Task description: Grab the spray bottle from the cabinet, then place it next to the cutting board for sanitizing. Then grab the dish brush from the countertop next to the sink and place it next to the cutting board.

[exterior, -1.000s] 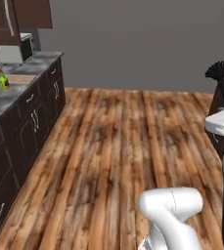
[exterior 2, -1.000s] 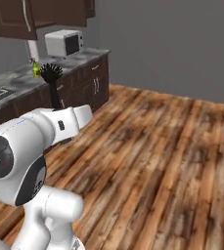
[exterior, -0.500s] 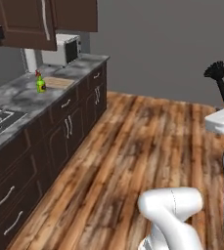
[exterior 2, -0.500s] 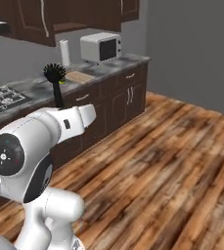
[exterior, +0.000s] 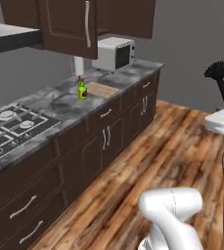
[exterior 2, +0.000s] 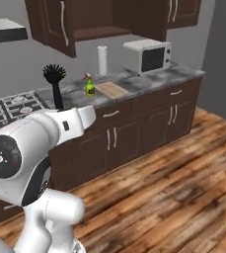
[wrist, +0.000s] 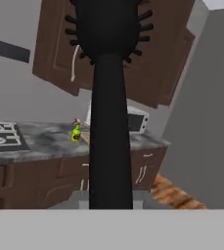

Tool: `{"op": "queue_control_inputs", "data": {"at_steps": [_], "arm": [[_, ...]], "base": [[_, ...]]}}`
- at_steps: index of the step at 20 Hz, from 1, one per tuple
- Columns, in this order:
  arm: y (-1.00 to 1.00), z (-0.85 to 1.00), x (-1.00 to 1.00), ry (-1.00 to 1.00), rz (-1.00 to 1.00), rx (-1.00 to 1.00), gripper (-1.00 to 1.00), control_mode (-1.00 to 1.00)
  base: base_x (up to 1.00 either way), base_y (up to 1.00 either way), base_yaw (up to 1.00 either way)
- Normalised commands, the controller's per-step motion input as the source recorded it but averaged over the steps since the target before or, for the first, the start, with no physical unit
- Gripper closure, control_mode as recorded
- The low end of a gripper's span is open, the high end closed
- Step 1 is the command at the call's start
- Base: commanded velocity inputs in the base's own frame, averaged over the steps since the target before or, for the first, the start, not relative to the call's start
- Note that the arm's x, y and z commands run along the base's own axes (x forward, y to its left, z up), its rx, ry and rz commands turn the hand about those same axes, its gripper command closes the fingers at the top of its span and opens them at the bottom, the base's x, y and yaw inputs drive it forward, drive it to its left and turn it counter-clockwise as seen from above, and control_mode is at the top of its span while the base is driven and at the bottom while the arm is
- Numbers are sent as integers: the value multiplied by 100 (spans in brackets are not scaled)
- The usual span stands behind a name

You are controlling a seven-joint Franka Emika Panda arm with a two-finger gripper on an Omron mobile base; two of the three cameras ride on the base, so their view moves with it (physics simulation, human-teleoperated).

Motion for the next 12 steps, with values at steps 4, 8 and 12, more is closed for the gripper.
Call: {"op": "queue_control_inputs", "data": {"at_steps": [4,8,12], "arm": [[0,0,0,0,0,0,100,100],[0,0,0,0,0,0,100,100],[0,0,0,0,0,0,100,100]], "base": [[100,-23,59],[100,-41,60],[100,-74,53]]}}
